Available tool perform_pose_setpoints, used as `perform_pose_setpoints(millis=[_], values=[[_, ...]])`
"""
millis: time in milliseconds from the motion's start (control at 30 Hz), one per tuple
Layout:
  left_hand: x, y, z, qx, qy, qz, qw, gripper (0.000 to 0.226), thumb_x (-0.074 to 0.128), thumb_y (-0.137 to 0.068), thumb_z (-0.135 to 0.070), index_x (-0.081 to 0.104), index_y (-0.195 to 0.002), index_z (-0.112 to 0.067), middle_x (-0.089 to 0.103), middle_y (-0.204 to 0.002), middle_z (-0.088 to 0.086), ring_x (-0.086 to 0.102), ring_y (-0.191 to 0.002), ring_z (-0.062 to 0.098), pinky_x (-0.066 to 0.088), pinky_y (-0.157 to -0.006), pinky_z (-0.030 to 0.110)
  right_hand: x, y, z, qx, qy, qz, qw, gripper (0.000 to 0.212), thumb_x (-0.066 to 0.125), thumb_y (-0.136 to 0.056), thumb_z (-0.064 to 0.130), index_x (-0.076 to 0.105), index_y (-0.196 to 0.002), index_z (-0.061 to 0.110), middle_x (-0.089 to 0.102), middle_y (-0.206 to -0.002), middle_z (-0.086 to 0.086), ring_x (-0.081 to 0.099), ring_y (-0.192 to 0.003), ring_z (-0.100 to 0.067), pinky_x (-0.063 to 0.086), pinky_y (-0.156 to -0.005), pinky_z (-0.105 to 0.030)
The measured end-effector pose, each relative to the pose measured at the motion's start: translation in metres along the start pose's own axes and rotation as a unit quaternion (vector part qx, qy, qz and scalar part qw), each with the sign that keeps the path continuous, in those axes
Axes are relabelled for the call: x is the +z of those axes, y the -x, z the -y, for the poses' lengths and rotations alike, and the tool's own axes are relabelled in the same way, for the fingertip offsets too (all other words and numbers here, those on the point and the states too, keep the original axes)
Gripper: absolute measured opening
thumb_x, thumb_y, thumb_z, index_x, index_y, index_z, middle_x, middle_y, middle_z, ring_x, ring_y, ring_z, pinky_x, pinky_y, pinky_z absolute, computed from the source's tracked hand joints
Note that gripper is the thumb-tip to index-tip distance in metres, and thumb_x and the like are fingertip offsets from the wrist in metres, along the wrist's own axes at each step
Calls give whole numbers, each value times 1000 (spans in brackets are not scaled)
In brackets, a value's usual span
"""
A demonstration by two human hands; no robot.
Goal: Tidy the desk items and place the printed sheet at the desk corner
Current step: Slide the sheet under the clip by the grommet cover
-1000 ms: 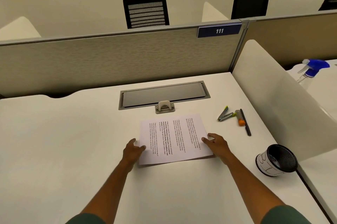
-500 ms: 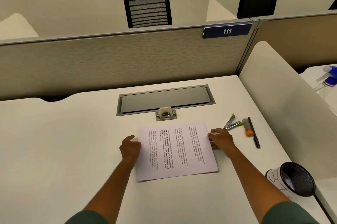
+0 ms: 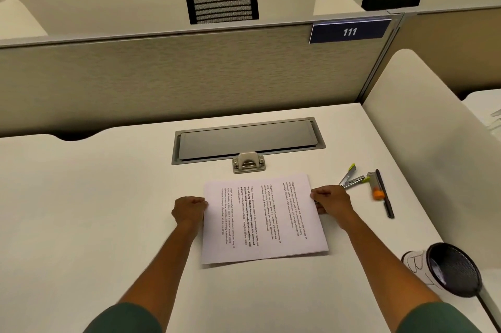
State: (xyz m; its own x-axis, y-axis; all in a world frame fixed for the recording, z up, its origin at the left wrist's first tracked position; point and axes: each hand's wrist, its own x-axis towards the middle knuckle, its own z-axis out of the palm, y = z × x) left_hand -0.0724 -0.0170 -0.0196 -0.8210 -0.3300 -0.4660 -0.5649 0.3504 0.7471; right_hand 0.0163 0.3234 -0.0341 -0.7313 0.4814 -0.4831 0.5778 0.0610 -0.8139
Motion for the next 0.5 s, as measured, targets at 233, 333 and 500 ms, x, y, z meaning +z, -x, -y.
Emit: perform_pose_setpoints(millis=[233, 333, 500], values=[[-6, -3, -9, 16, 2, -6, 1000, 19, 76, -80, -6, 74, -98, 0, 72, -104, 18, 67, -97, 37, 52, -96, 47, 4, -5, 4, 1, -31, -4, 1000, 13, 71, -86, 7, 74, -98, 6, 74, -85, -16, 70, -72, -29, 61, -73, -43], [-8, -4, -12, 25, 8, -8, 1000, 20, 76, -81, -7, 73, -100, 0, 72, -106, 18, 66, -98, 38, 52, -97, 48, 6, -5, 6, -1, -35, -11, 999, 11, 71, -86, 7, 74, -97, 7, 74, -85, -17, 67, -70, -27, 62, -69, -39], [-8, -6, -16, 34, 7, -11, 999, 21, 75, -82, -8, 73, -101, 0, 72, -106, 18, 66, -97, 38, 52, -96, 48, 10, -7, 6, -7, -39, -10, 999, 13, 70, -87, 6, 73, -99, 5, 73, -85, -16, 66, -68, -25, 61, -64, -35]])
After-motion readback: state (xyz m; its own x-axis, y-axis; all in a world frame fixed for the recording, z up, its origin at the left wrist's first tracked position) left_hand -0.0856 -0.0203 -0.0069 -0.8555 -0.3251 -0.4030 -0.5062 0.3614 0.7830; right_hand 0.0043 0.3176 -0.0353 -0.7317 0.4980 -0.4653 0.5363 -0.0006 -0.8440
